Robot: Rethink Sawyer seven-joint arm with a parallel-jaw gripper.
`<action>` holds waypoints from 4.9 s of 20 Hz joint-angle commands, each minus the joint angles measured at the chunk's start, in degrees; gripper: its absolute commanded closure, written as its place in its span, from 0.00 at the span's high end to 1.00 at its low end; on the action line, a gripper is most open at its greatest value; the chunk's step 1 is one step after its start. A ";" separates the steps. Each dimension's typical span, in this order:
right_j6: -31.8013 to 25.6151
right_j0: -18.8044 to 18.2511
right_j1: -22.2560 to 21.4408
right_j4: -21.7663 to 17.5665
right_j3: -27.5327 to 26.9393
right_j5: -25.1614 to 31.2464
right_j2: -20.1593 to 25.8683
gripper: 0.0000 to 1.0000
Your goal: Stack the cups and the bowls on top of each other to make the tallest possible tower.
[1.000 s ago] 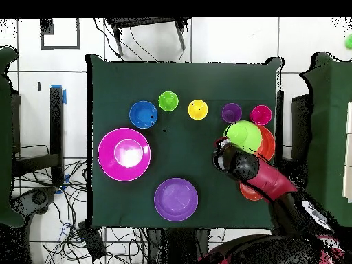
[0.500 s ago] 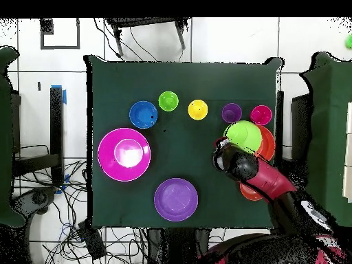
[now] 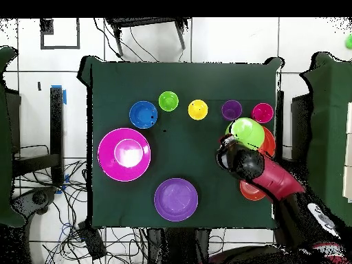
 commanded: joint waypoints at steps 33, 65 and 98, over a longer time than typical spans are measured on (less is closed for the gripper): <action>2.29 1.04 -7.51 1.15 3.54 9.68 4.10 1.00; -5.45 4.50 -8.98 10.01 2.49 15.70 18.02 1.00; -25.42 -7.78 4.25 -25.04 0.49 14.00 42.42 1.00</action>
